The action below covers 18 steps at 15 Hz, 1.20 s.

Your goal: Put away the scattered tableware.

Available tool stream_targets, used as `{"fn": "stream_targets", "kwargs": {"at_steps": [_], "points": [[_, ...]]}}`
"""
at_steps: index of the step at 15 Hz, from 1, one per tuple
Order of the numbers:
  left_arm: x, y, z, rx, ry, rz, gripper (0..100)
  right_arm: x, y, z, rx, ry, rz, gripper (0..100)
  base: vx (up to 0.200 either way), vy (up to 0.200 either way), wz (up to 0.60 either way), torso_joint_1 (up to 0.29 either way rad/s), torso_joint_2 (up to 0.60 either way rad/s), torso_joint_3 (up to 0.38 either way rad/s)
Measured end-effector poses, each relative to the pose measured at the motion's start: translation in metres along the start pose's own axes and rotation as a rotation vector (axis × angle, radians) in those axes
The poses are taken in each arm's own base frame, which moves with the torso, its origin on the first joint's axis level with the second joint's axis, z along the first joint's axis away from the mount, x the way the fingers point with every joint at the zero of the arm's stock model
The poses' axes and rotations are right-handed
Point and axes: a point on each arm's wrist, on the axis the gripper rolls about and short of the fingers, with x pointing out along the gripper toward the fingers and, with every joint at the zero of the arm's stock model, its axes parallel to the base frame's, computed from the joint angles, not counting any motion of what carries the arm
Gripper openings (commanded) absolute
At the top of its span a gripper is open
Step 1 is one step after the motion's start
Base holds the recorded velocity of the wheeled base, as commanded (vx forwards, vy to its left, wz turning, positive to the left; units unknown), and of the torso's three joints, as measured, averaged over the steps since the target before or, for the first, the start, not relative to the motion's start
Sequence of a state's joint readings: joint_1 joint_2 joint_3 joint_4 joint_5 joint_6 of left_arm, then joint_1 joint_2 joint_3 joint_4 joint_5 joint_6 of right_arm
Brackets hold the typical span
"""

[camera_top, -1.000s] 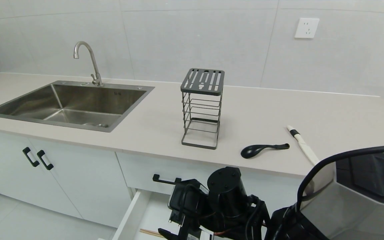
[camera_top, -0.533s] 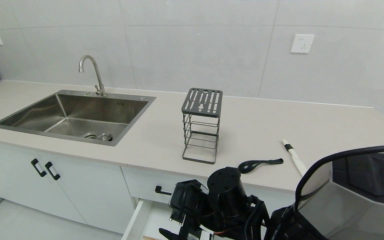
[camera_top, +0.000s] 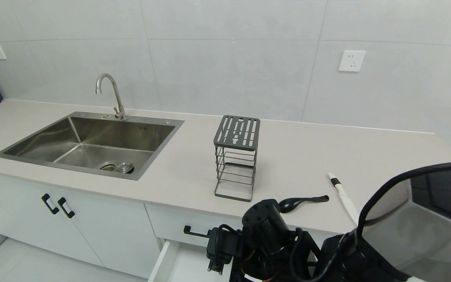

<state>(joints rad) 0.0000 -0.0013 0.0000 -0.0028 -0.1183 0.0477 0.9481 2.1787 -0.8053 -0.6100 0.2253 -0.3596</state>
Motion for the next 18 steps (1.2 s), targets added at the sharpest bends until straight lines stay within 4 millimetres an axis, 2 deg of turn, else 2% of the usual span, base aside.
{"fn": "stream_targets", "kwargs": {"at_steps": [2, 5, 7, 11, 14, 18], "points": [[0.0, 0.0, 0.0, 0.0, 0.0, 0.0, 100, -0.002, -0.008, 0.017, 0.002, -0.04, -0.016, 100, 0.0, 0.0, 0.0, 0.0, 0.0, 0.0], [0.0, 0.0, 0.0, 0.0, 0.0, 0.0, 100, -0.008, -0.013, 0.02, 0.048, -0.071, -0.045, 100, 0.0, 0.0, 0.0, 0.0, 0.0, 0.0], [0.0, 0.0, 0.0, 0.0, 0.0, 0.0, 100, -0.022, -0.017, 0.007, 0.107, -0.057, -0.084, 100, 0.0, 0.0, 0.0, 0.0, 0.0, 0.0], [0.0, 0.0, 0.0, 0.0, 0.0, 0.0, 100, -0.077, -0.033, -0.03, 0.227, -0.02, -0.189, 100, 0.0, 0.0, 0.0, 0.0, 0.0, 0.0], [0.0, 0.0, 0.0, 0.0, 0.0, 0.0, 100, -0.113, -0.047, -0.05, 0.285, -0.027, -0.281, 100, 0.0, 0.0, 0.0, 0.0, 0.0, 0.0], [0.0, 0.0, 0.0, 0.0, 0.0, 0.0, 100, -0.146, -0.072, -0.079, 0.29, -0.005, -0.38, 100, 0.0, 0.0, 0.0, 0.0, 0.0, 0.0]]}}
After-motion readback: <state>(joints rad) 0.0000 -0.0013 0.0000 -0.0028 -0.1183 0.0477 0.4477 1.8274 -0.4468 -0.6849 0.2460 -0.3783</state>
